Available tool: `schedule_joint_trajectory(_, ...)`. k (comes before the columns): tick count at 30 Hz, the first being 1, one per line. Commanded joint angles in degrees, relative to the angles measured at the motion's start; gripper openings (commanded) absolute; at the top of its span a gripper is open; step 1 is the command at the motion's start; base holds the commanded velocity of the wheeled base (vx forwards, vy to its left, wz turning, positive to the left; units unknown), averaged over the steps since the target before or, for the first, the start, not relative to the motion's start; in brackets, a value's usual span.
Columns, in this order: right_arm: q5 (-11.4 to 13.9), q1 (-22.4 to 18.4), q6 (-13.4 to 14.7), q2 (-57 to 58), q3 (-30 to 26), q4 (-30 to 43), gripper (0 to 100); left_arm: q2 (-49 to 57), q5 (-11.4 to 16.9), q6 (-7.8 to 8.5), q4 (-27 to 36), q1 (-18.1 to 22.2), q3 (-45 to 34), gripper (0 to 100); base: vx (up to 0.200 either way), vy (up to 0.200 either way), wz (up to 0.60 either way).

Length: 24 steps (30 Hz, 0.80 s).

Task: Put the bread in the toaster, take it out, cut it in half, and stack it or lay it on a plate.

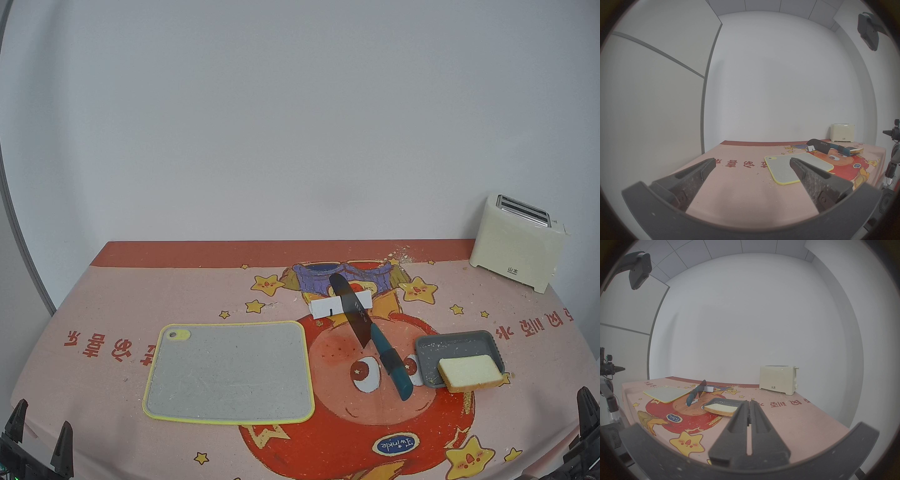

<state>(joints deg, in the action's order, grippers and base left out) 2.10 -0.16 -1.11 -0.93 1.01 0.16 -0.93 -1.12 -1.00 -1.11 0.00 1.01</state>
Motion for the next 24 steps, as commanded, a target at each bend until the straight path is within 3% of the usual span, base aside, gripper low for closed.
schedule_joint_trajectory(1,0.01,-0.02,-0.03,0.93,-0.84,-0.16,0,0.93,-0.02,-0.06,-0.03,0.0,-1.01,100,0.0,0.0,0.0)
schedule_joint_trajectory(8,-0.16,-0.11,0.49,0.93,-0.92,-1.04,0,0.93,-0.02,-0.06,-0.03,0.0,-1.01,100,0.0,0.0,0.0)
schedule_joint_trajectory(11,0.01,-0.54,1.02,0.49,0.75,-7.54,0,0.93,-0.02,-0.06,-0.03,-0.09,-1.01,100,0.0,0.0,0.0)
schedule_joint_trajectory(13,-0.08,-0.19,1.11,-0.66,0.75,-7.45,0,0.93,-0.02,0.03,-0.03,0.0,-1.01,100,0.0,0.0,0.0)
schedule_joint_trajectory(14,0.01,-0.02,1.11,-1.27,1.1,-6.49,100,0.93,-0.02,-0.06,-0.03,-0.09,-1.01,100,0.0,0.0,0.0)
schedule_joint_trajectory(16,0.1,0.25,1.29,-1.89,1.54,-6.31,100,0.93,-0.02,-0.06,-0.03,0.0,-1.01,100,0.0,0.0,0.0)
schedule_joint_trajectory(17,0.1,1.3,2.6,-4.43,4.61,-5.78,100,0.93,-0.02,0.03,-0.03,0.0,-1.01,100,0.0,0.0,0.0)
schedule_joint_trajectory(23,2.91,5.87,15.35,-21.66,14.46,-5.61,100,0.93,-0.02,-0.06,-0.03,0.0,-1.01,100,0.0,0.0,0.0)
schedule_joint_trajectory(24,4.41,6.93,18.95,-26.06,15.95,-5.61,100,0.93,-0.02,-0.06,-0.03,-0.09,-1.01,100,0.0,0.0,0.0)
